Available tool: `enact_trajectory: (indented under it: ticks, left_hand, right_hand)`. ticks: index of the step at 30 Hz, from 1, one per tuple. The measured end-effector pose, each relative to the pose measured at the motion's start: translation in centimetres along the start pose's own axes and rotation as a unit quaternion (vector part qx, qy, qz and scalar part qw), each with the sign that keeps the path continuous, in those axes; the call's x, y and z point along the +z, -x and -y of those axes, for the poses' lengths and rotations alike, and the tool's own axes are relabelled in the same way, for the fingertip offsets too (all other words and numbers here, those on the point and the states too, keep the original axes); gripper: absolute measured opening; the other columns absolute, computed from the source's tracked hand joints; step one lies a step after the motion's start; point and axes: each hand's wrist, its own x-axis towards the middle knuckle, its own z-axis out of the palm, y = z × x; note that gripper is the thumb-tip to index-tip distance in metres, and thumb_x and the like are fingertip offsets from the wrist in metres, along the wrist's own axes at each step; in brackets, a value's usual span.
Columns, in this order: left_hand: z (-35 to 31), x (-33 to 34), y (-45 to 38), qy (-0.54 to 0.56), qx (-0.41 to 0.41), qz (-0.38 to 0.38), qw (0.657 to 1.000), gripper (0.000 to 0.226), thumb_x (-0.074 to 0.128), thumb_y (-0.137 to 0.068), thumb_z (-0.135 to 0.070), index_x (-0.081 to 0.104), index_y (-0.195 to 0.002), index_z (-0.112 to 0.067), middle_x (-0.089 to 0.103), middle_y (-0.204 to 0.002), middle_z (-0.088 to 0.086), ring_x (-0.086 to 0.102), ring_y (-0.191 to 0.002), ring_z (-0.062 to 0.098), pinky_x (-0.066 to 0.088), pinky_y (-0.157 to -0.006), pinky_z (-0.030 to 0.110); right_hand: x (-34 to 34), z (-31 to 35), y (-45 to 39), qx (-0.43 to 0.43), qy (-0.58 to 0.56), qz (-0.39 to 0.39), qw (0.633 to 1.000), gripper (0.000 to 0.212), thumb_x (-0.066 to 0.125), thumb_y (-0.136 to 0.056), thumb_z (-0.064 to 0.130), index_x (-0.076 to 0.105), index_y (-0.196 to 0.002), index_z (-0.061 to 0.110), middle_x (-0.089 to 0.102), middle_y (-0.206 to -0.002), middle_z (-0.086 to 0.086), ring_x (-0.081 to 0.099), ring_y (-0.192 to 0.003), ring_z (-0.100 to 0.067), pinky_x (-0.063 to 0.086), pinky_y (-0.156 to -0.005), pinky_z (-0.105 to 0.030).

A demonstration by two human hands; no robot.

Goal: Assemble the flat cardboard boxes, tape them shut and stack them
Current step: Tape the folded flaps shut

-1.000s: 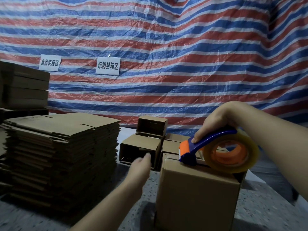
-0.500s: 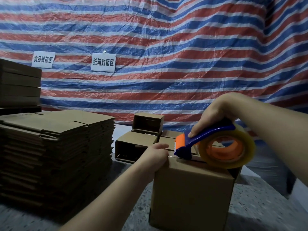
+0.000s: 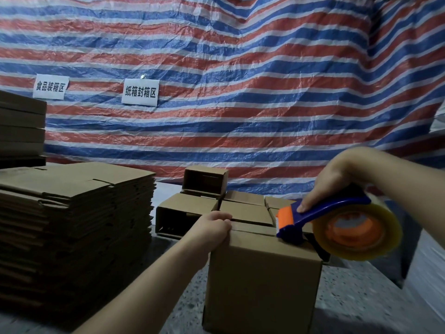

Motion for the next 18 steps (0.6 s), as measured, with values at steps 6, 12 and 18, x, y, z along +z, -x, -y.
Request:
enact_trajectory:
  ticks: [6, 12, 18]
  left_hand:
    - [-0.7, 0.0, 0.6, -0.129, 0.110, -0.049, 0.984, 0.030, 0.041, -0.105, -0.029, 0.055, -0.131, -0.022, 0.061, -0.117, -0.002, 0.061, -0.100, 0.014, 0.054, -0.082, 0.024]
    - [-0.8, 2.0, 4.3, -0.498, 0.339, -0.007, 0.798, 0.069, 0.011, -0.098, -0.062, 0.026, -0.154, -0.026, 0.026, -0.161, -0.005, 0.021, -0.148, 0.012, 0.005, -0.116, 0.029]
    - [0.2, 3.3, 4.5, -0.590, 0.304, 0.017, 0.748, 0.077, 0.020, -0.093, -0.073, 0.029, -0.151, -0.023, 0.037, -0.155, 0.000, 0.032, -0.143, 0.019, 0.020, -0.119, 0.040]
  right_hand:
    - [0.2, 0.0, -0.3, -0.004, -0.014, 0.002, 1.000, 0.096, 0.079, -0.057, 0.073, 0.067, -0.123, 0.005, 0.073, -0.097, -0.012, 0.070, -0.088, -0.027, 0.058, -0.087, -0.037]
    - [0.3, -0.3, -0.5, -0.014, -0.014, 0.003, 1.000, 0.097, 0.078, -0.052, 0.073, 0.067, -0.121, 0.007, 0.075, -0.095, -0.009, 0.072, -0.083, -0.023, 0.060, -0.073, -0.030]
    - [0.3, -0.4, -0.5, -0.020, -0.020, 0.000, 1.000, 0.098, 0.078, -0.049, 0.072, 0.067, -0.122, 0.007, 0.076, -0.095, -0.009, 0.073, -0.081, -0.022, 0.060, -0.073, -0.030]
